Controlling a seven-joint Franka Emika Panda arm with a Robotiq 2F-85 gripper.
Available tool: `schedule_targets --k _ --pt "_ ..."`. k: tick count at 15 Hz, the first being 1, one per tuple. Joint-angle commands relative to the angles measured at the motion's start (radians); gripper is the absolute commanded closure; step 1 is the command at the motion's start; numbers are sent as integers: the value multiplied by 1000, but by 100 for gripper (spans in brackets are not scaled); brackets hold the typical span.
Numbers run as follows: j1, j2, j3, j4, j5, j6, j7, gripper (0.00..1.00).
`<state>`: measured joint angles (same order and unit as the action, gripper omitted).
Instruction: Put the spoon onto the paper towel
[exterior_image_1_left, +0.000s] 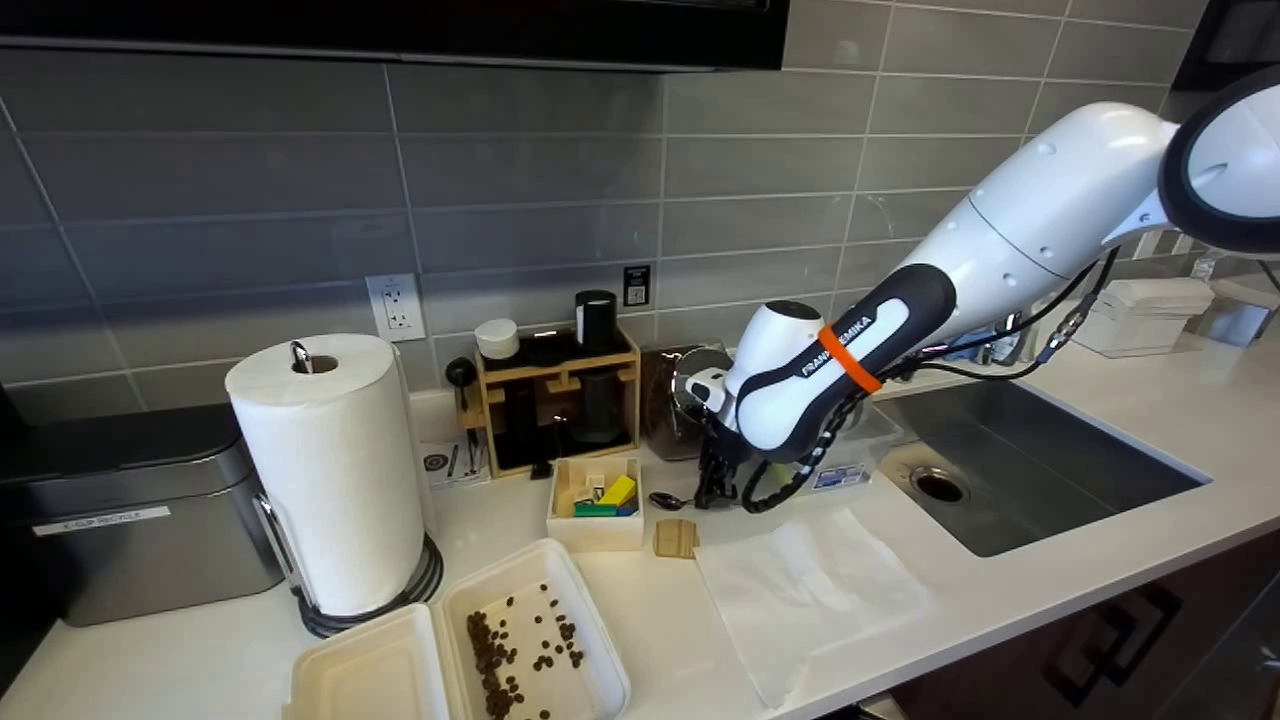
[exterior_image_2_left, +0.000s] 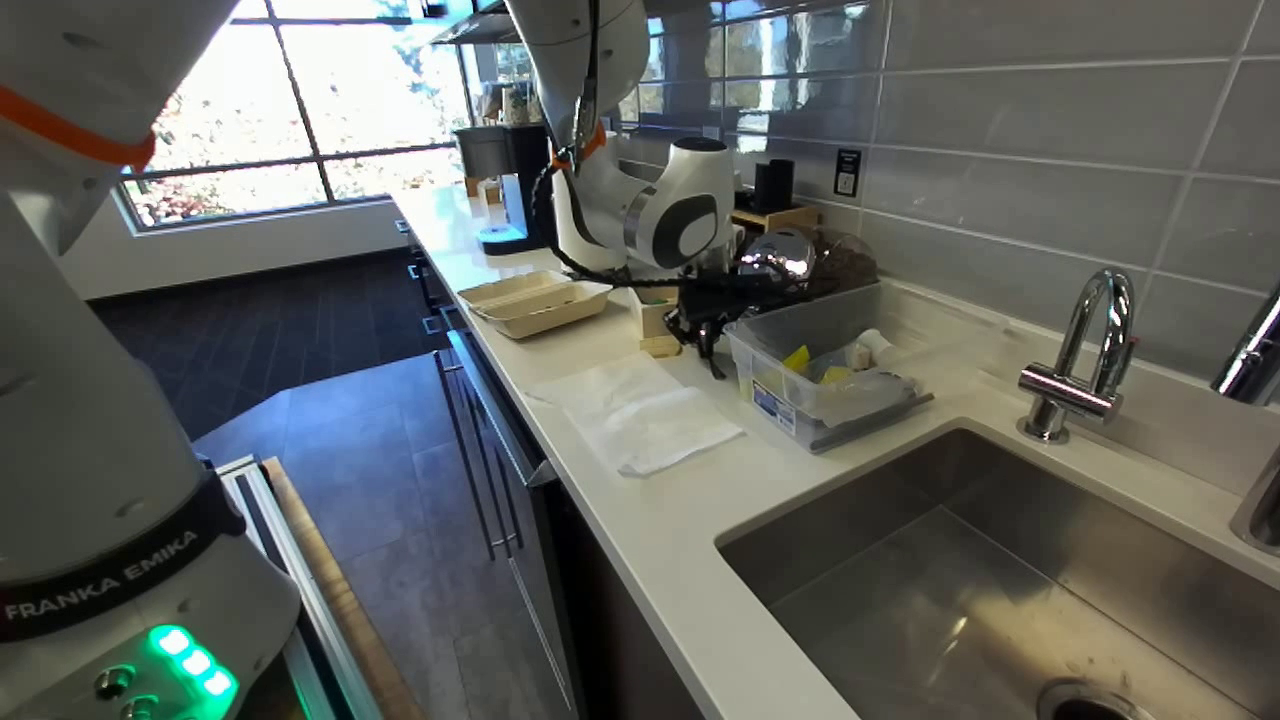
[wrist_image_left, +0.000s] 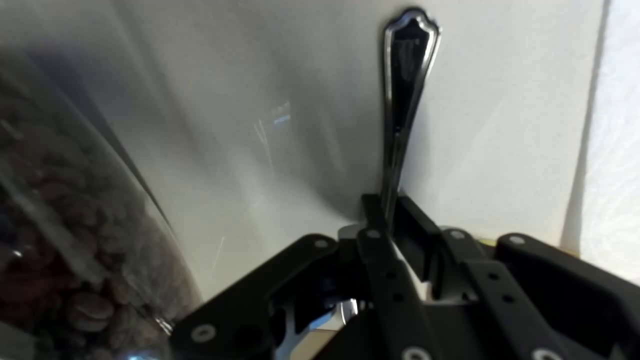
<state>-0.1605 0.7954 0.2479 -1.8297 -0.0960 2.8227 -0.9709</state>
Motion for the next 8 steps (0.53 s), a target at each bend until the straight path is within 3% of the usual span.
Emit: schedule_targets --k 1,3,4,5,8 --pt "-22 -5 31 -7 19 -81 3 84" --pt "-25 -9 39 -6 27 -105 0 84" --pt "-24 -12 39 -6 31 -110 3 86" --pt "-23 -16 38 -8 34 -115 6 97" --pt "-14 -30 28 -13 41 -125 25 100"
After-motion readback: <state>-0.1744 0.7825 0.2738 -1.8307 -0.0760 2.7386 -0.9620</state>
